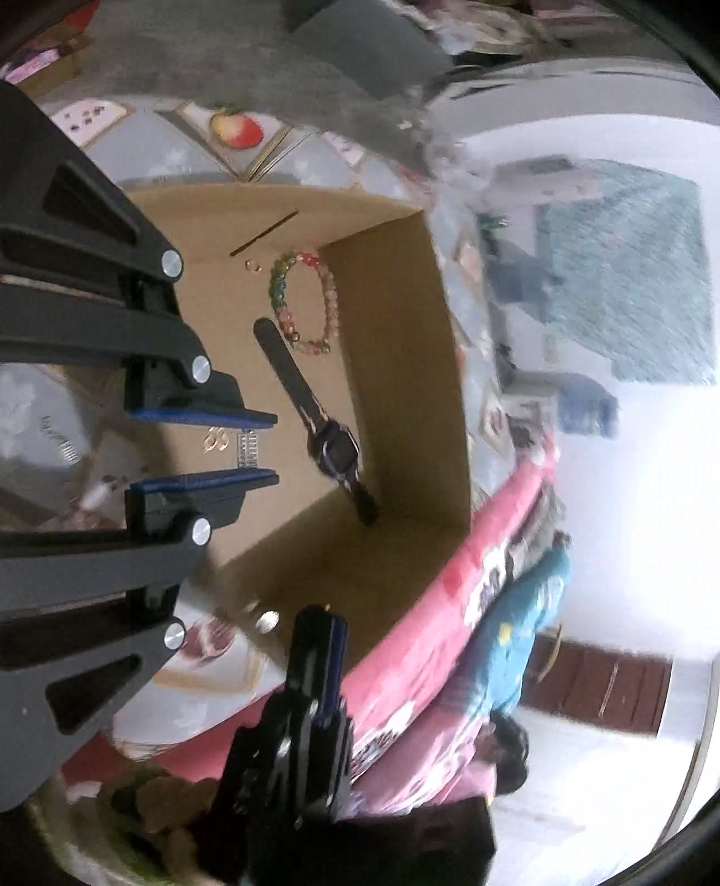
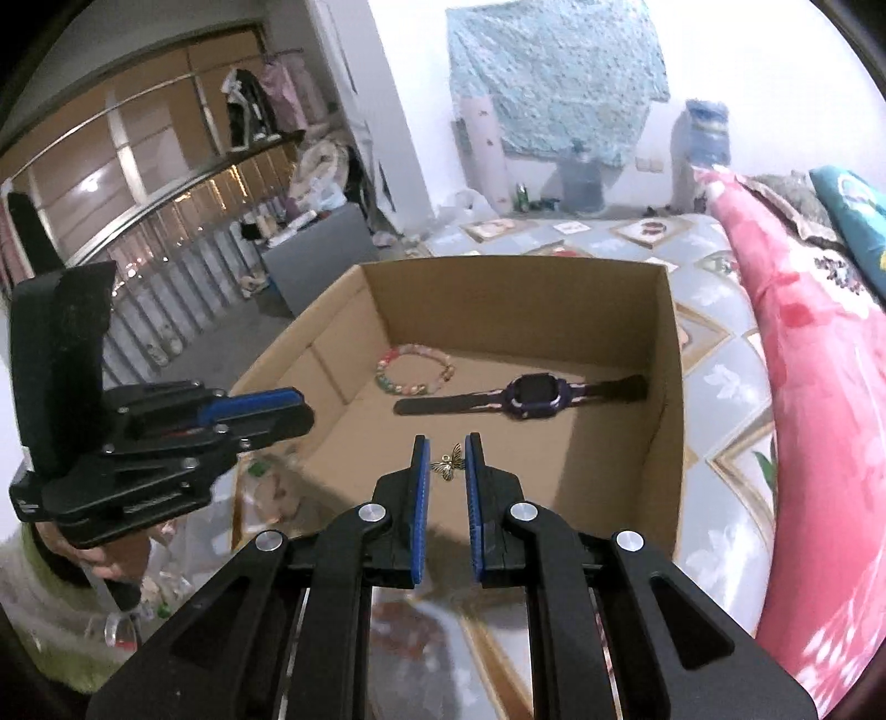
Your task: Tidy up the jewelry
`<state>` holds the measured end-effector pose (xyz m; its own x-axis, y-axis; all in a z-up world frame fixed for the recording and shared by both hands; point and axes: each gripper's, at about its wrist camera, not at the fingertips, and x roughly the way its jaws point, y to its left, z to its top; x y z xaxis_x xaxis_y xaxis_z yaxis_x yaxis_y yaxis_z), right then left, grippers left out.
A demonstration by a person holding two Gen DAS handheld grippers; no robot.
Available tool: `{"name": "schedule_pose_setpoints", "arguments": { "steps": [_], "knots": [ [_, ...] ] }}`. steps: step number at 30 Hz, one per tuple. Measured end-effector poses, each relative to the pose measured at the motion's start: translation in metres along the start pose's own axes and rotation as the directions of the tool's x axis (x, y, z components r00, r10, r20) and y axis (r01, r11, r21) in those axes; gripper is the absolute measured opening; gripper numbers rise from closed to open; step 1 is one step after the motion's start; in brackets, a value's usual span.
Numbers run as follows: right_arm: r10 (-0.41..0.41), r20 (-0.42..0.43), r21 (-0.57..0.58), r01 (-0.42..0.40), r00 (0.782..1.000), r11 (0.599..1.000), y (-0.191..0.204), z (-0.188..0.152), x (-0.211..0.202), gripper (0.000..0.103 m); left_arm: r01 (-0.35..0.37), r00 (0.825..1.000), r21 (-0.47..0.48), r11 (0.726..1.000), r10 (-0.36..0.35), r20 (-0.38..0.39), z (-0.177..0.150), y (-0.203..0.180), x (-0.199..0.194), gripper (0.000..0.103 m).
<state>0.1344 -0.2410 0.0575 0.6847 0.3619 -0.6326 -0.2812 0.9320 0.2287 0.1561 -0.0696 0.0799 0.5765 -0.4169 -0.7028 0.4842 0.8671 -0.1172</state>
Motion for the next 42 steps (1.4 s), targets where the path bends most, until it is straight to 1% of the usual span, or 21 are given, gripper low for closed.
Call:
{"name": "schedule_pose_setpoints", "arguments": {
  "steps": [3,5,6,8,11,12,18,22,24,27,30,34,36,38,40,42],
  "knots": [
    [-0.011,-0.052,0.008,0.011,0.999,1.000,-0.005,0.010,0.024,0.011,-0.018,0.999,-0.028,0.999,0.017,-0.038,0.008,0.016,0.024,0.014],
    [-0.024,-0.105,0.020,0.027,0.994,0.999,-0.007,0.013,0.041,0.011,-0.018,0.998,-0.036,0.999,0.016,-0.062,0.014,0.020,0.038,0.014],
    [-0.029,-0.118,0.027,0.033,0.993,0.999,-0.008,0.012,0.044,0.013,-0.017,0.998,-0.040,0.999,0.015,-0.068,0.016,0.021,0.043,0.014],
    [-0.012,-0.133,0.040,0.018,0.991,0.999,-0.011,0.014,0.051,0.013,-0.022,0.996,-0.046,0.999,0.018,-0.084,0.019,0.023,0.052,0.015],
    [-0.010,-0.121,0.045,0.015,0.993,0.999,-0.016,0.015,0.050,0.015,-0.021,0.996,-0.067,0.998,0.015,-0.086,0.021,0.027,0.055,0.026],
    [-0.011,-0.111,0.048,0.016,0.994,0.999,-0.017,0.015,0.046,0.017,-0.020,0.997,-0.072,0.997,0.014,-0.080,0.021,0.028,0.055,0.028],
    [-0.006,-0.052,0.070,0.010,0.999,0.998,-0.025,0.019,0.027,0.017,-0.016,0.999,-0.102,0.995,0.012,-0.042,0.023,0.036,0.045,0.028],
    [-0.005,-0.016,0.073,0.006,1.000,0.997,-0.026,0.018,0.011,0.017,-0.025,1.000,-0.116,0.993,0.026,0.004,0.022,0.040,0.024,0.028],
    [0.010,-0.002,0.075,-0.010,1.000,0.997,-0.025,0.015,0.001,0.018,-0.027,0.999,-0.122,0.992,0.031,0.035,0.019,0.041,0.009,0.028],
    [0.047,0.018,0.061,-0.048,0.999,0.997,-0.019,0.006,-0.014,0.020,-0.033,0.996,-0.124,0.992,0.042,0.074,0.010,0.041,-0.016,0.028],
    [0.105,0.023,0.039,-0.106,0.994,0.994,-0.012,-0.009,-0.029,0.020,-0.035,0.994,-0.115,0.993,0.047,0.100,-0.007,0.039,-0.042,0.028],
    [0.185,0.004,0.035,-0.185,0.983,0.982,-0.003,-0.033,-0.043,0.021,-0.003,0.994,-0.088,0.996,0.012,0.107,-0.037,0.032,-0.069,0.028],
    [0.208,-0.021,0.044,-0.207,0.978,0.977,0.001,-0.043,-0.043,0.023,0.048,0.995,-0.080,0.996,-0.040,0.094,-0.056,0.027,-0.078,0.028],
    [0.226,-0.059,0.068,-0.222,0.972,0.973,0.006,-0.055,-0.038,0.023,0.072,0.996,-0.084,0.994,-0.067,0.063,-0.071,0.023,-0.077,0.028],
    [0.232,-0.102,0.097,-0.222,0.967,0.970,0.011,-0.067,-0.026,0.023,0.057,0.998,-0.085,0.995,-0.056,0.016,-0.085,0.018,-0.066,0.028],
    [0.244,-0.143,0.131,-0.226,0.959,0.965,0.015,-0.076,-0.013,0.023,0.006,0.999,-0.044,0.999,-0.008,-0.038,-0.099,0.008,-0.047,0.028]
  ]
}}
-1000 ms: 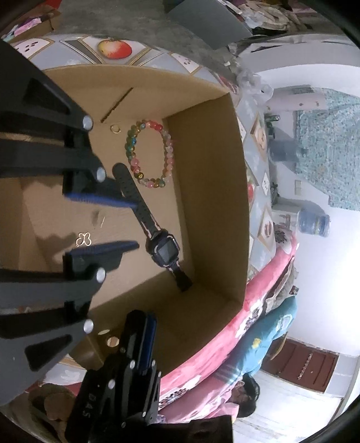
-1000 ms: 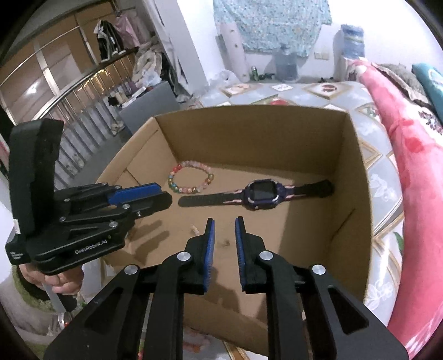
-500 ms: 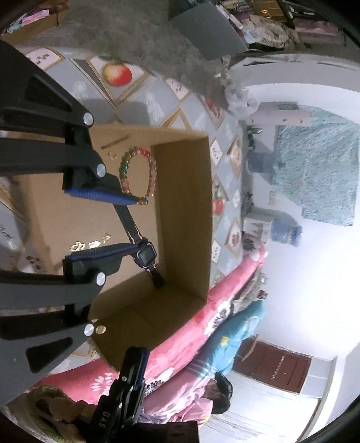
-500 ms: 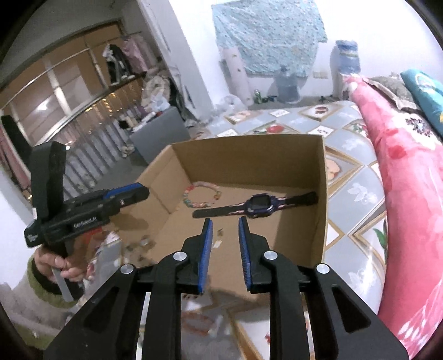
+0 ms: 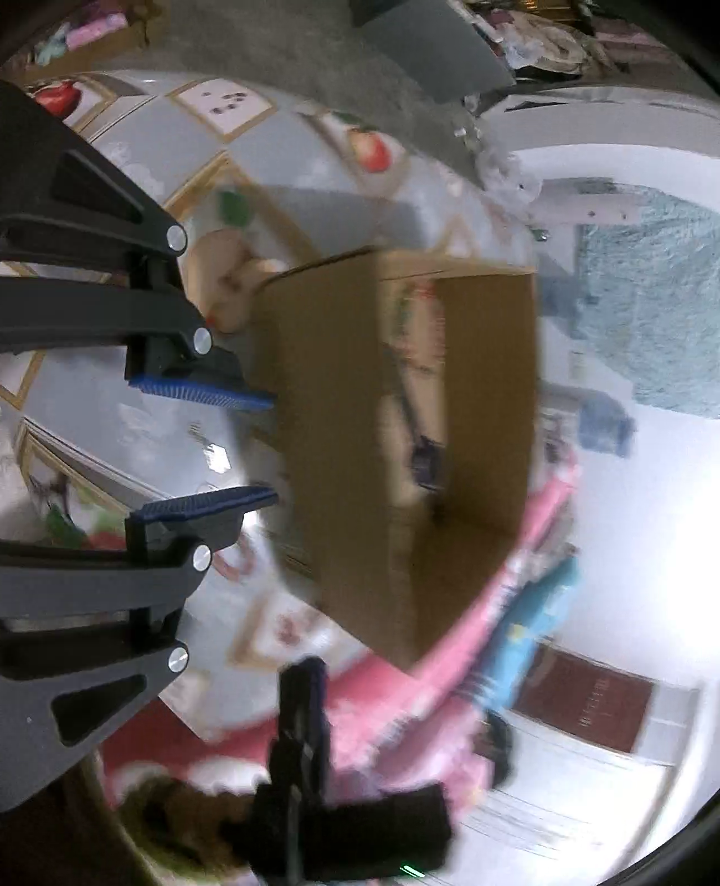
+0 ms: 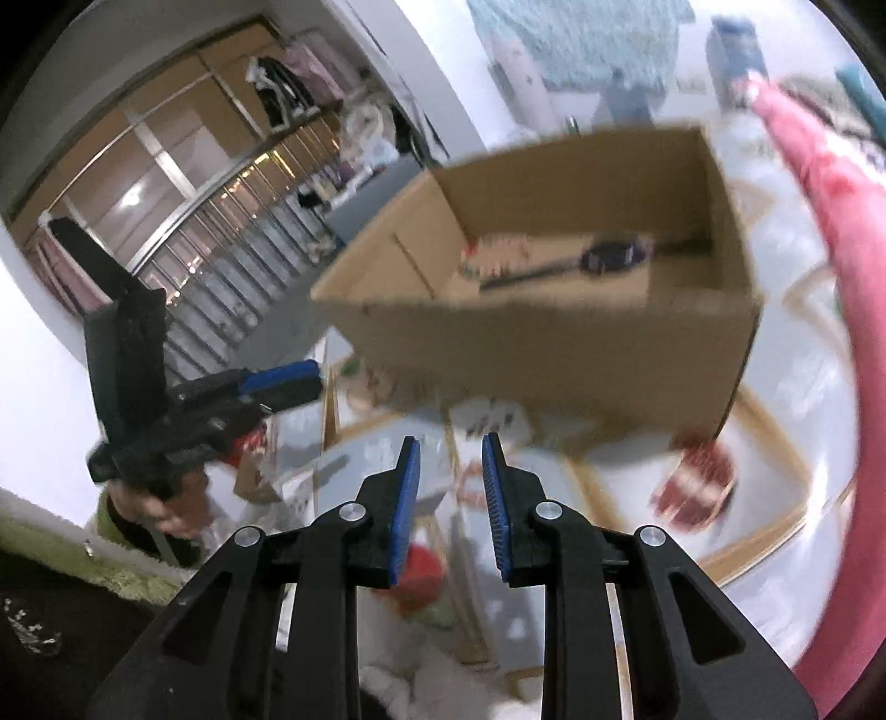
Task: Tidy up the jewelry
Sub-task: 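Withdraw both grippers from the box toward the remaining jewelry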
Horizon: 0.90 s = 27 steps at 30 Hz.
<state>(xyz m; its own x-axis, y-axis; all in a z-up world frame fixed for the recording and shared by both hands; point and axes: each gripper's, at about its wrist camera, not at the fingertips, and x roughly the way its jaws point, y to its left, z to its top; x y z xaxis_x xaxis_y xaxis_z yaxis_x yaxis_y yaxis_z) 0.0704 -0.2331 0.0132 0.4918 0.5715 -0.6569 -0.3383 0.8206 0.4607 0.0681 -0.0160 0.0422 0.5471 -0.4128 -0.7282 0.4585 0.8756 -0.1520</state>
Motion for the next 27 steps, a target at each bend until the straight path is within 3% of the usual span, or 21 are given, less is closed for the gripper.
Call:
{"name": "schedule_pose_setpoints", "arguments": {
  "steps": [5,8,13,15,17,27],
  "knots": [
    [0.011,-0.023,0.005,-0.011,1.000,1.000,0.010,-0.002,0.012,0.023,-0.113,0.987,0.133,0.985,0.126,-0.098,-0.020,-0.017,0.051,0.028],
    [0.017,-0.013,0.002,-0.017,1.000,1.000,0.013,0.001,0.011,0.023,-0.130,0.982,0.147,0.981,0.148,-0.120,-0.025,-0.014,0.068,0.028],
    [0.012,-0.014,0.021,-0.012,1.000,1.000,0.007,-0.005,0.011,0.023,-0.102,0.987,0.160,0.982,0.120,-0.108,-0.026,-0.015,0.077,0.025],
    [0.012,-0.015,0.030,-0.011,1.000,0.999,0.004,-0.006,0.011,0.023,-0.086,0.988,0.171,0.981,0.106,-0.110,-0.025,-0.018,0.079,0.008],
    [0.012,-0.019,0.040,-0.012,1.000,0.999,0.001,-0.007,0.012,0.023,-0.076,0.989,0.184,0.980,0.098,-0.112,-0.024,-0.021,0.077,0.001],
    [0.011,-0.033,0.047,-0.010,0.999,0.999,-0.002,-0.009,0.016,0.023,0.032,0.999,-0.005,0.999,-0.032,-0.036,-0.018,-0.004,0.041,0.000]
  ]
}}
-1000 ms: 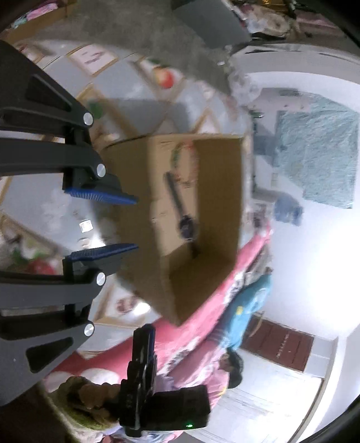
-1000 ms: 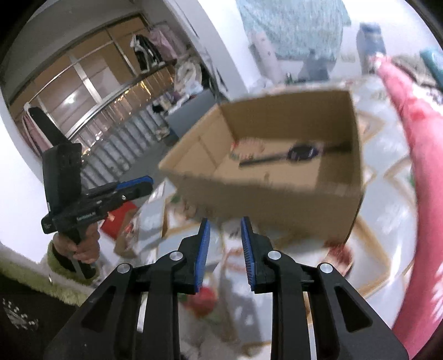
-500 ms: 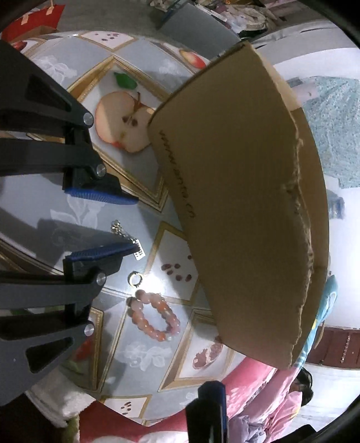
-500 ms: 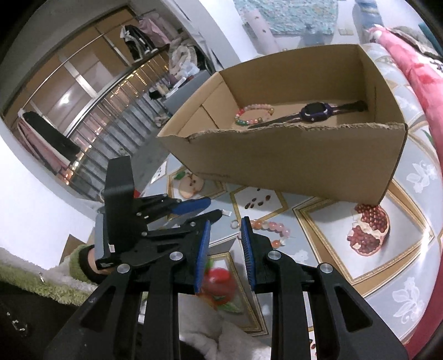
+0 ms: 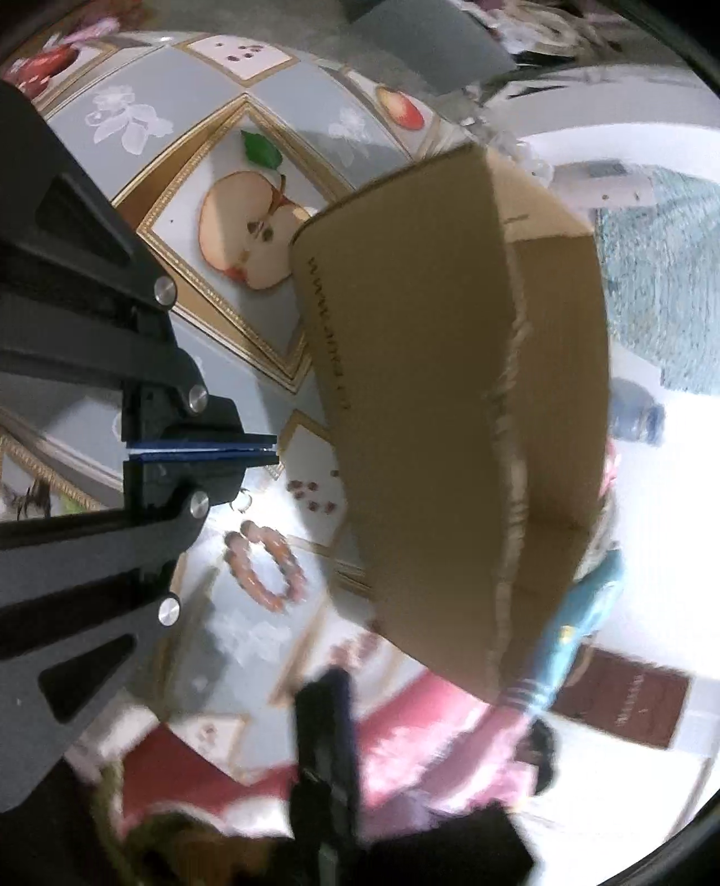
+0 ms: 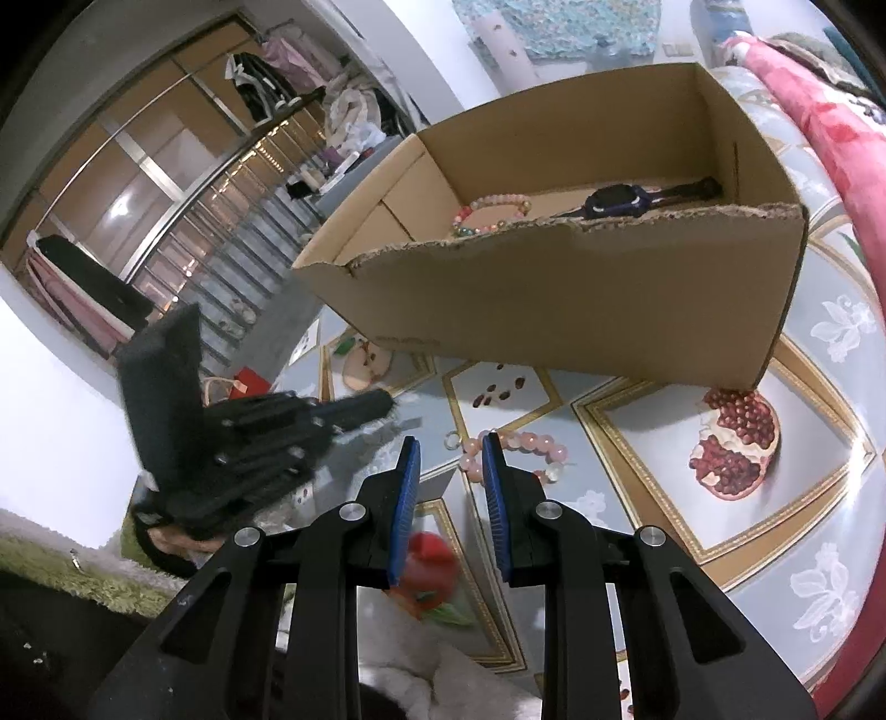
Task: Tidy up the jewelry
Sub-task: 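Withdraw both grippers from the box toward the remaining jewelry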
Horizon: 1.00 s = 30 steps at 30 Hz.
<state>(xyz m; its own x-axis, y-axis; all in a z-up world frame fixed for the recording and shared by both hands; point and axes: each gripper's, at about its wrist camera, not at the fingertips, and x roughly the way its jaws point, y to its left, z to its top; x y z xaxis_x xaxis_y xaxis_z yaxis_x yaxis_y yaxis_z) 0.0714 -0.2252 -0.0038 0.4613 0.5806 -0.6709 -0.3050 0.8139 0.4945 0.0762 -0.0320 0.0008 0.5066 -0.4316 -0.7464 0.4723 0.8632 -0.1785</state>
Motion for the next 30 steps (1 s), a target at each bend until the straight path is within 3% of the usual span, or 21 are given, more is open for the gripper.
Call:
{"name": "schedule_pose_setpoints", "arguments": {
  "steps": [9,14,20,25,30],
  "knots": [
    [-0.003,-0.086,-0.104,-0.006,0.996,0.995,0.025,-0.009,0.044,0.023,0.060,0.998,-0.164,0.985,-0.057,0.021,0.001,0.026,-0.014,0.000],
    [-0.084,-0.121,-0.158,0.065,0.989,0.985,0.026,-0.009,0.066,0.023,0.062,0.998,-0.219,0.974,-0.057,0.031,-0.002,0.039,-0.018,0.000],
    [-0.185,-0.070,-0.159,0.172,0.980,0.972,0.009,-0.001,0.063,0.021,0.056,0.998,-0.246,0.968,-0.050,0.033,-0.006,0.048,-0.020,0.000],
    [-0.163,-0.063,-0.176,0.150,0.985,0.973,0.016,-0.004,0.058,0.021,0.053,0.998,-0.258,0.965,-0.046,0.034,-0.007,0.052,-0.018,0.000],
    [-0.238,-0.029,-0.238,0.225,0.971,0.945,0.034,-0.014,0.066,0.021,0.054,0.998,-0.268,0.962,-0.048,0.028,-0.009,0.054,-0.016,0.000]
  ]
}}
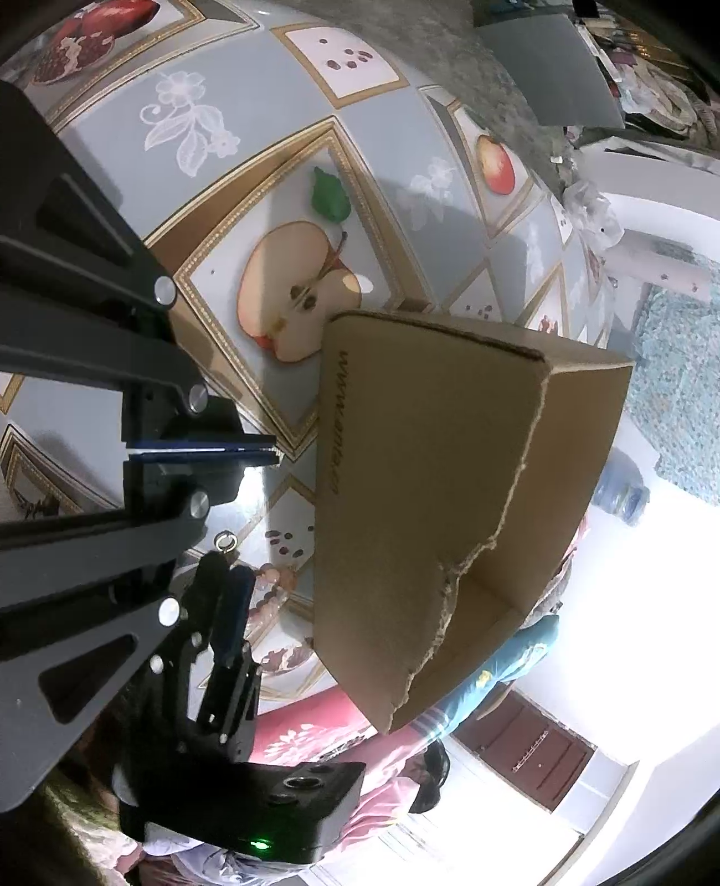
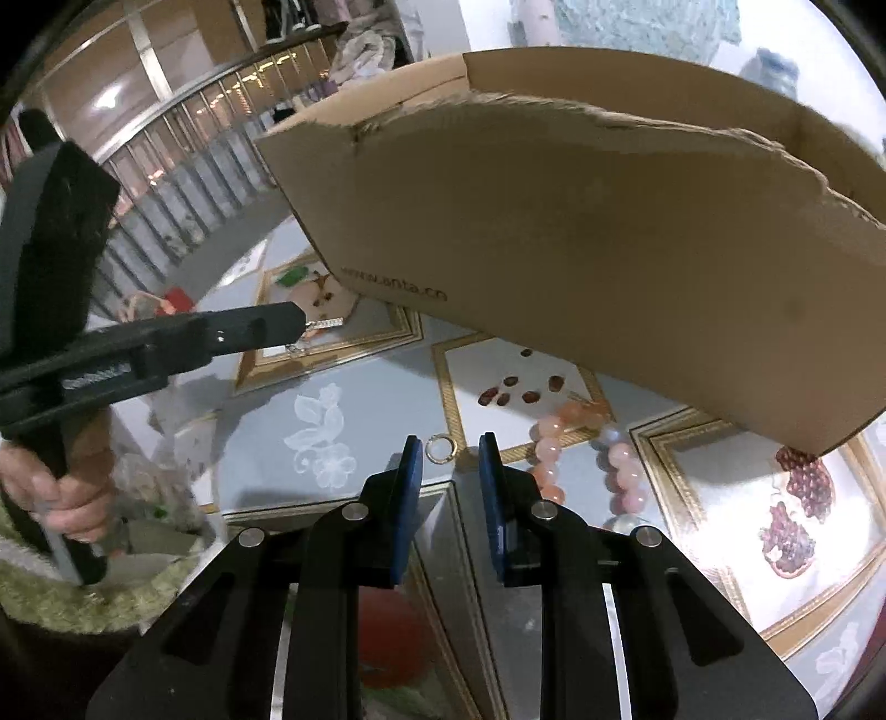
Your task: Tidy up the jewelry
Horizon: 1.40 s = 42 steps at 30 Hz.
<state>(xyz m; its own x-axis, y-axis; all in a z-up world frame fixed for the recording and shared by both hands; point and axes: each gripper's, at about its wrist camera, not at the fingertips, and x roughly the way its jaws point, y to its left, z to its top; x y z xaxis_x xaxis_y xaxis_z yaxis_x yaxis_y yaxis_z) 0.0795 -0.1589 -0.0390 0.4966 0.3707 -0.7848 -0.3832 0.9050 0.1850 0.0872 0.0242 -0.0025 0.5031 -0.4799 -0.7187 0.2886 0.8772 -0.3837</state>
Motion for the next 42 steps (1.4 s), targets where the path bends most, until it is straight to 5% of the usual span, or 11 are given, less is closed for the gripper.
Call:
{"name": "schedule_pose_setpoints", "arguments": {
  "steps": [13,18,42],
  "knots": [
    [-0.202,0.078,-0.070,0.207,0.976,0.976,0.030,-0.006,0.007,0.020,-0.002,1.000,-0.019,1.000,0.002,-0.007,0.000,0.004,0.006,0.000],
    [-0.208,0.078,-0.056,0.212,0.975,0.976,0.029,-0.003,0.010,0.010,-0.003,1.000,-0.022,1.000,0.003,-0.005,0.000,0.005,0.006,0.000],
    [-0.161,0.084,-0.036,0.164,0.983,0.986,0.033,-0.007,-0.007,0.000,-0.011,0.998,0.013,1.000,0.010,0.056,0.005,-0.002,-0.023,0.000]
  ]
}}
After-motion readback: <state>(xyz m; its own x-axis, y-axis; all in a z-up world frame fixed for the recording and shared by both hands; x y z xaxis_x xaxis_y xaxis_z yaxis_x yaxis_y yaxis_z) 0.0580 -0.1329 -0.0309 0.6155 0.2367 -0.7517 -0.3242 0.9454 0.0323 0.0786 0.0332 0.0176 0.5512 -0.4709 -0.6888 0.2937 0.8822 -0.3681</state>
